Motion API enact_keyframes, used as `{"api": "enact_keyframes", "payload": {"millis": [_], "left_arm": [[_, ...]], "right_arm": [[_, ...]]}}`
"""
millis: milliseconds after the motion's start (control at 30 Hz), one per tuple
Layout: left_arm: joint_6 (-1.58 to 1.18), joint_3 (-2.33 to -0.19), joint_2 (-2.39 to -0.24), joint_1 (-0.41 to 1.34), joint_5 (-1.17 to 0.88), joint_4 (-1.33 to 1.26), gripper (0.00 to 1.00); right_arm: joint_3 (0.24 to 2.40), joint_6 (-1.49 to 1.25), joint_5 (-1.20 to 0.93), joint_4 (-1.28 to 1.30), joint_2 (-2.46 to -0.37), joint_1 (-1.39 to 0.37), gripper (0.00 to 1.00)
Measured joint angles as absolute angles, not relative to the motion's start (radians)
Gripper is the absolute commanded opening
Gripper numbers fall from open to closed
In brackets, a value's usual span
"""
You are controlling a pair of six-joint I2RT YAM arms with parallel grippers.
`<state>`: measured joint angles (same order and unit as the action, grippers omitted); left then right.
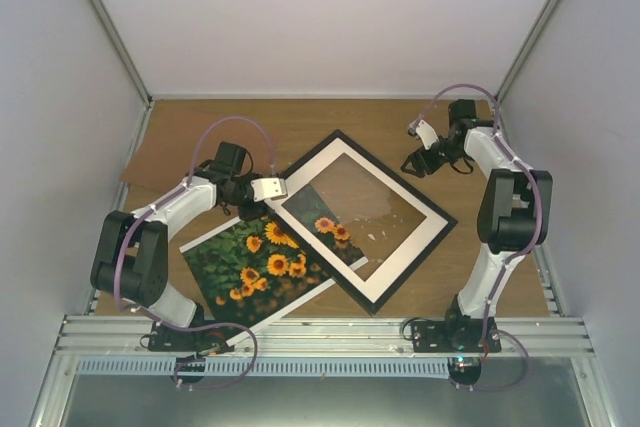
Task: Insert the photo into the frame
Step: Adjust the photo frame item on the photo frame.
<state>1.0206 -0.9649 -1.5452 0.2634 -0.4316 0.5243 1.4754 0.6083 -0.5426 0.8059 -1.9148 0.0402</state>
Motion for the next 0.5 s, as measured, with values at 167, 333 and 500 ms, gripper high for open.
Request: {"api": "enact_keyframes", "payload": {"millis": [167, 333, 500], "left_arm": [[0.988, -0.911, -1.546, 0.236, -0.365, 0.476, 0.63], [0.967, -0.867, -1.566, 0.233, -0.296, 0.422, 0.63], [0.926, -0.938, -1.675, 0.235, -0.245, 0.371, 0.63]], "right_arm": [[1.475, 0.561, -0.541, 0.797, -1.939, 0.04, 0.66], [1.47, 0.54, -0.552, 0.796, -1.984, 0.04, 0.67], [1.459, 0.532, -0.562, 0.813, -2.007, 0.043, 0.67]]}}
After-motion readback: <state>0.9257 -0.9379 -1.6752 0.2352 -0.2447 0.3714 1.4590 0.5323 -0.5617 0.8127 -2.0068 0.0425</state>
